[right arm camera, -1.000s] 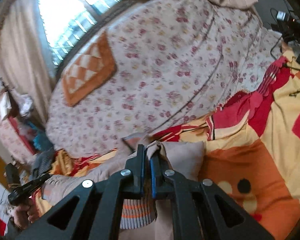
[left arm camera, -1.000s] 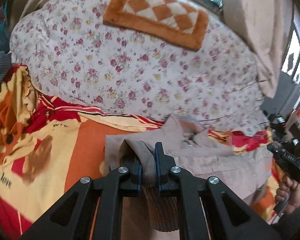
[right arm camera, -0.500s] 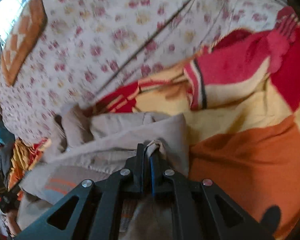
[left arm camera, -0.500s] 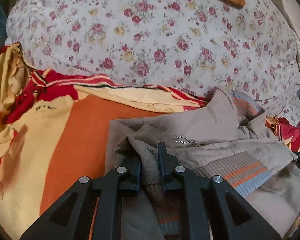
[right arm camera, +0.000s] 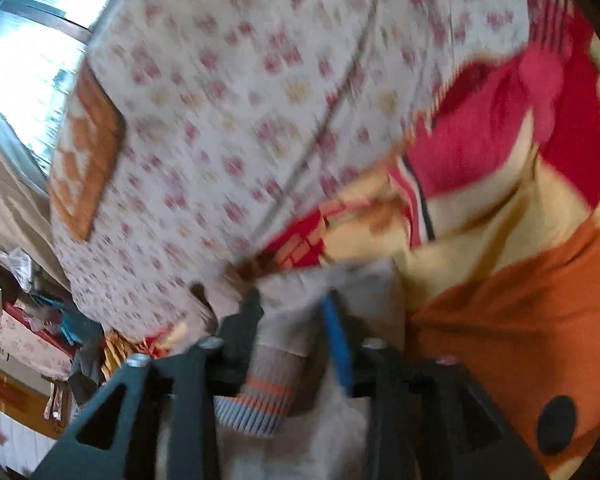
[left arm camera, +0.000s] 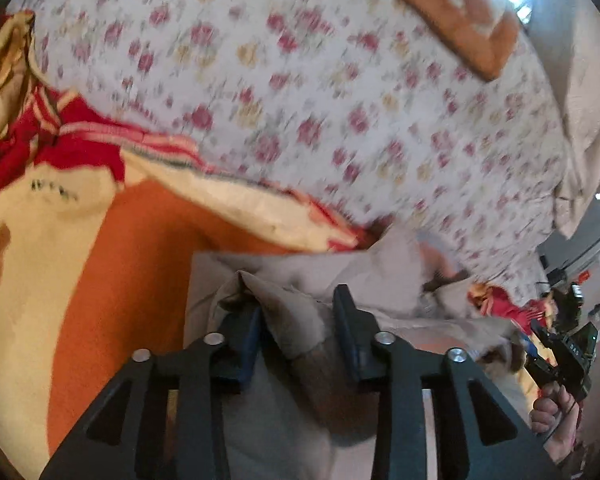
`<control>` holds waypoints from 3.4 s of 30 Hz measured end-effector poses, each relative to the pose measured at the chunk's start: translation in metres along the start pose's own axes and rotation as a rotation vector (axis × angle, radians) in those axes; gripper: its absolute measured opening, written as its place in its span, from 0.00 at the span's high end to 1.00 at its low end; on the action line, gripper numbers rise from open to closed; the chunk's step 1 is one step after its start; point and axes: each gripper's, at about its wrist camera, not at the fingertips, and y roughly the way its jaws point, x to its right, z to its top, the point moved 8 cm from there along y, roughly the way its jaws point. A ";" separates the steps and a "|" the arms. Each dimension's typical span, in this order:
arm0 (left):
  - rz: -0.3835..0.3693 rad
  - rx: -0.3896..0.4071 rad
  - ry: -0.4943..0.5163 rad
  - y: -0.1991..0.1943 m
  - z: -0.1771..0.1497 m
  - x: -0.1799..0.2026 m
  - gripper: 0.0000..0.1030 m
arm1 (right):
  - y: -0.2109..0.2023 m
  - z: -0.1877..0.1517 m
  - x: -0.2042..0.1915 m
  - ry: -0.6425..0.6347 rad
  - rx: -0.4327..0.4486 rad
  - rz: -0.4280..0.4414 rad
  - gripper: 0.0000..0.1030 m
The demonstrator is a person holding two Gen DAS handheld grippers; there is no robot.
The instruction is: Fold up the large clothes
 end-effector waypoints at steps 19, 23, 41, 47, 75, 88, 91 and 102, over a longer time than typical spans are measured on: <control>0.074 -0.013 0.182 0.005 0.000 0.022 0.15 | -0.002 -0.030 -0.079 -0.369 -0.053 0.010 0.59; 0.067 0.038 0.179 -0.004 0.007 0.023 0.09 | -0.001 -0.029 -0.075 -0.360 -0.055 -0.002 0.59; 0.216 0.162 0.329 -0.024 0.023 0.082 0.12 | 0.014 -0.014 -0.111 -0.451 -0.061 -0.106 0.84; 0.317 -0.035 0.327 0.058 0.007 0.046 0.34 | 0.102 -0.044 -0.064 -0.426 -0.361 -0.329 0.85; 0.260 -0.147 0.091 0.095 0.006 -0.015 0.25 | 0.134 -0.021 -0.005 -0.254 -0.286 -0.225 1.00; 0.135 0.110 0.252 -0.024 -0.001 0.074 0.34 | -0.006 -0.087 -0.159 -0.631 -0.009 -0.155 0.71; 0.085 0.042 0.197 -0.031 -0.039 0.082 0.34 | -0.002 -0.132 -0.157 -0.718 -0.070 -0.196 0.71; 0.312 -0.021 0.401 0.023 -0.097 0.074 0.32 | 0.050 -0.166 -0.089 -0.656 -0.232 -0.320 0.67</control>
